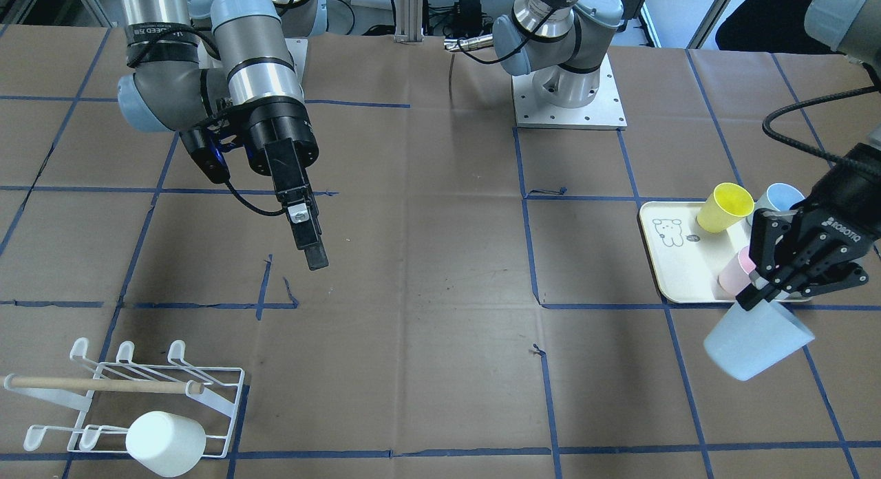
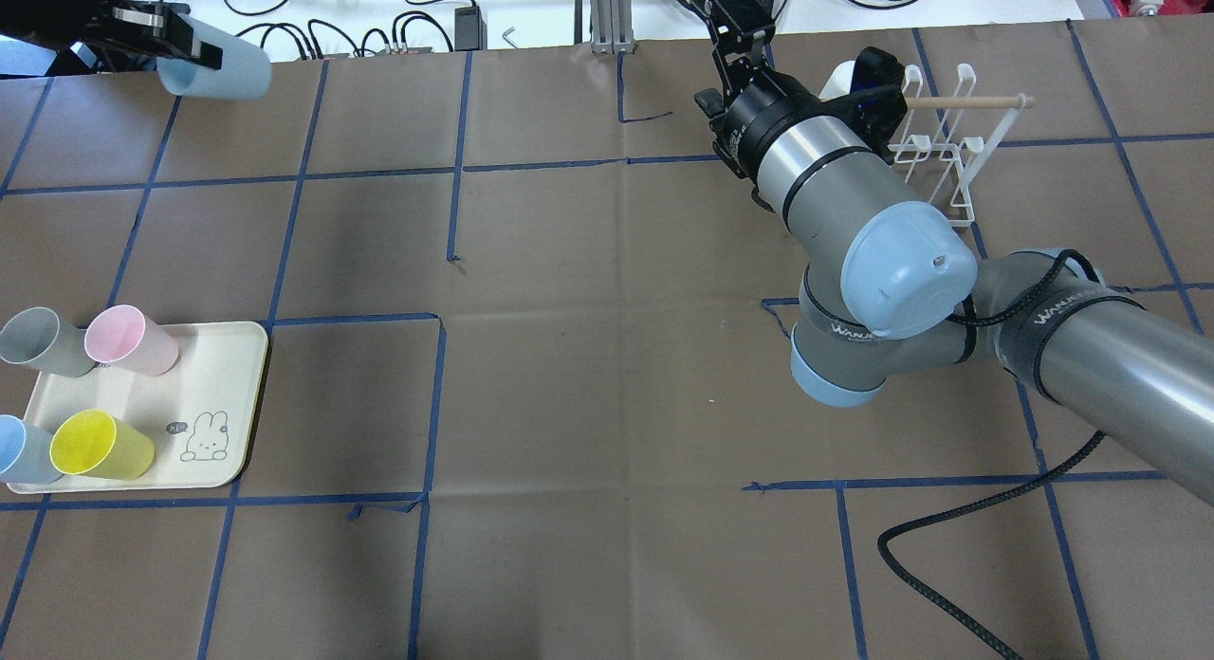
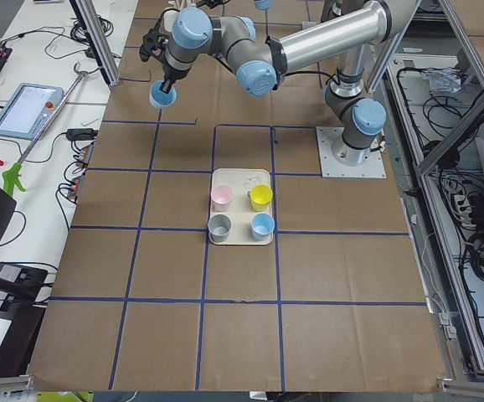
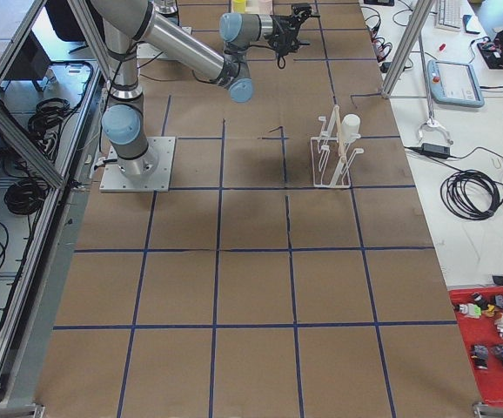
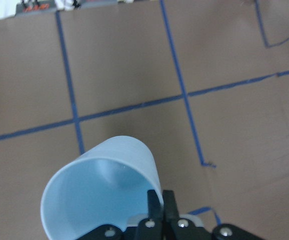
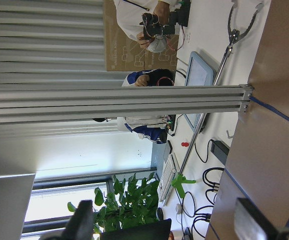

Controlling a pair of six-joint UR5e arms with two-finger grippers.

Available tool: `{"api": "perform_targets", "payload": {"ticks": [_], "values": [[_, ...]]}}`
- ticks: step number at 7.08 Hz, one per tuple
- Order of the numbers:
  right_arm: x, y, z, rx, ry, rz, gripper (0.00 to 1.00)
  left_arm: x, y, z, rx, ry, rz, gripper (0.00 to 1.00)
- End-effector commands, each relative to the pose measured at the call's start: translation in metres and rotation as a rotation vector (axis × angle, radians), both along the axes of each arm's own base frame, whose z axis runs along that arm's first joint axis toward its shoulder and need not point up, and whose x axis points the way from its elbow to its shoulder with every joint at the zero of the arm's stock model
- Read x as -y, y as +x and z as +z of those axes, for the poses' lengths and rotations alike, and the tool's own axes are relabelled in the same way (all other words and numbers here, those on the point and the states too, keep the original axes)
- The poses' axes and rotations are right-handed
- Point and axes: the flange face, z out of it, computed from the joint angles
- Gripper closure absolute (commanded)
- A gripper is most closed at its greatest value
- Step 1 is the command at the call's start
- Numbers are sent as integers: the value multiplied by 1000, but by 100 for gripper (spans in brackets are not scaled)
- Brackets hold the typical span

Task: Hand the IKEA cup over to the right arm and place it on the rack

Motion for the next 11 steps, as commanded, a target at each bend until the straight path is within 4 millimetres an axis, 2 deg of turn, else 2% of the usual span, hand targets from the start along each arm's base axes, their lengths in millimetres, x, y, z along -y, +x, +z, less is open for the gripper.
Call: {"api": "perform_targets", "payload": {"ticks": [1, 3, 5, 7, 8, 9, 11], "values": [[0, 1, -3, 80, 44, -12, 0, 2, -29, -11, -156, -273, -165, 100], [-5, 12, -2, 98, 52, 76, 0, -18, -65, -49, -209, -472, -307, 98], [-4, 17, -5, 106, 86, 103, 0, -47, -96, -90, -225, -554, -367, 98], [-4, 18, -6, 111, 100, 91, 0, -75, -135, -114, -277, -596, -443, 97], [-6, 30, -12, 139, 180, 98, 1, -91, -164, -124, -275, -617, -494, 94], [-11, 42, -15, 146, 206, 99, 1, -98, -180, -125, -275, -631, -520, 93], [-14, 42, -17, 139, 240, 76, 1, -101, -192, -126, -278, -628, -541, 91]]}}
